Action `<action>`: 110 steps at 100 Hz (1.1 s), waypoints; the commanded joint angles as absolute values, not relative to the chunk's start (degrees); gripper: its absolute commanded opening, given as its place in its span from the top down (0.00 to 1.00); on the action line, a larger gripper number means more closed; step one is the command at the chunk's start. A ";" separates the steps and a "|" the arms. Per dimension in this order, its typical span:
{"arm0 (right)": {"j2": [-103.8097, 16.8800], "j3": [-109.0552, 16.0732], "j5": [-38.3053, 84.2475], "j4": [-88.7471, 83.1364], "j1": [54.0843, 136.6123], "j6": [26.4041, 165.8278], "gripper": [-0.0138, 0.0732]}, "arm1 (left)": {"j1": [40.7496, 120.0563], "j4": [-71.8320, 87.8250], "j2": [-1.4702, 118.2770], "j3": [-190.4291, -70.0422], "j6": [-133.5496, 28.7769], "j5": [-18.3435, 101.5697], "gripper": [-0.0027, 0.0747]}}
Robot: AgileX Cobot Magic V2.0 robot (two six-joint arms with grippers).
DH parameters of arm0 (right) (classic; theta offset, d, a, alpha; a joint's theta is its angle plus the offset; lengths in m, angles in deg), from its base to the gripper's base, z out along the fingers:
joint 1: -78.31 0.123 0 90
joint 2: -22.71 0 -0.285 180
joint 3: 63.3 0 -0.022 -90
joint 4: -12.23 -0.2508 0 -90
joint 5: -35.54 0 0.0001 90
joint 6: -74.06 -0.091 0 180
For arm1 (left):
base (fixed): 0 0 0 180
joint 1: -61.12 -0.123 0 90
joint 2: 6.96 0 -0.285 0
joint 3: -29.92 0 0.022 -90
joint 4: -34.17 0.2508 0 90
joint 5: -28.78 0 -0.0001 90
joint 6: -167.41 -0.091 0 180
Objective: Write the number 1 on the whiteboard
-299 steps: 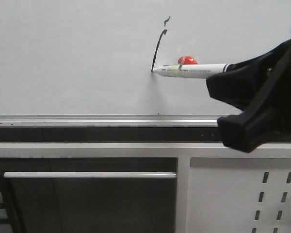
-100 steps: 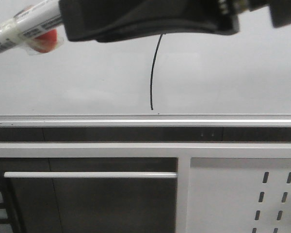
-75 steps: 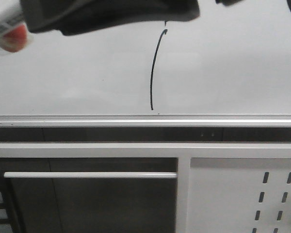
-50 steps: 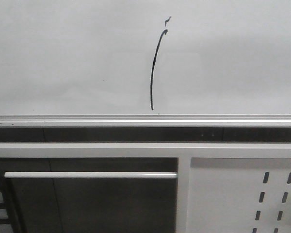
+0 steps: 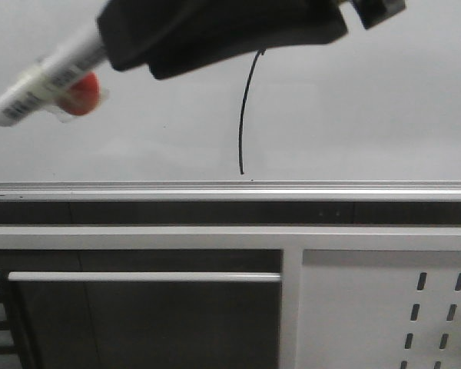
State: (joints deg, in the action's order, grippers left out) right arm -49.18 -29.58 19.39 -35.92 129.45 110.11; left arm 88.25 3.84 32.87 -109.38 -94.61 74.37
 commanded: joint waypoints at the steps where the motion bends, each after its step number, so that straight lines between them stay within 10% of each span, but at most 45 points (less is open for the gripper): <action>1: -46.34 -30.12 20.12 -36.78 127.37 110.11 0.90 | 88.61 -3.57 35.12 -109.22 -98.56 67.30 0.44; 110: -40.51 -28.38 9.72 -30.49 114.34 107.61 0.90 | 109.85 -18.16 60.11 -108.56 -105.37 32.67 0.54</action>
